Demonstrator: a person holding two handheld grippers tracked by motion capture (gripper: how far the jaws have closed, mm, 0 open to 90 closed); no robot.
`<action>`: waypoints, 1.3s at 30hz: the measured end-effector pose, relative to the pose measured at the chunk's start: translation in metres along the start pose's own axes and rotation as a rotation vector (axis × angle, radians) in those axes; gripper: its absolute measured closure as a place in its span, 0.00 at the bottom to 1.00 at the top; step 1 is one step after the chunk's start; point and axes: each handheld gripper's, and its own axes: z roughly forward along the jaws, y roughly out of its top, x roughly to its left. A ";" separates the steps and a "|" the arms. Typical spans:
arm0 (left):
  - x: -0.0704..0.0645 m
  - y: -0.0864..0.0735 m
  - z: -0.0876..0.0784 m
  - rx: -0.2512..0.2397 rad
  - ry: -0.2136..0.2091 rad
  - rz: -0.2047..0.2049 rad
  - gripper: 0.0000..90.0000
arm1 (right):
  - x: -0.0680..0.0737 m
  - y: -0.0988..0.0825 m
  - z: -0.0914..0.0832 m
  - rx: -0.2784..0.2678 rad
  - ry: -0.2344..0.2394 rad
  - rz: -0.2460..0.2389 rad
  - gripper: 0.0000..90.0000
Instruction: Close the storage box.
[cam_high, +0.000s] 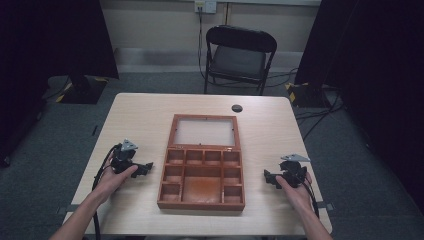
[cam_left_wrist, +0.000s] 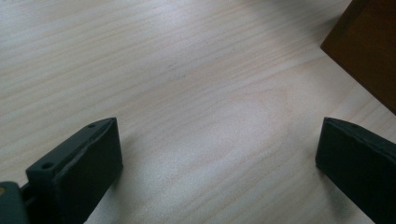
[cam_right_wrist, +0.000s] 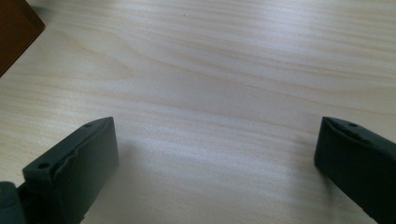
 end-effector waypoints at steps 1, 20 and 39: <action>0.000 0.000 0.000 0.000 0.000 0.001 0.00 | 0.000 0.000 0.000 0.001 0.000 -0.001 0.00; 0.003 0.008 -0.016 -0.015 -0.024 -0.096 0.19 | 0.004 0.007 -0.008 0.034 0.034 -0.025 0.17; -0.007 0.050 -0.027 -0.037 -0.101 -0.040 0.23 | 0.025 0.067 -0.016 -0.058 0.190 -0.010 0.23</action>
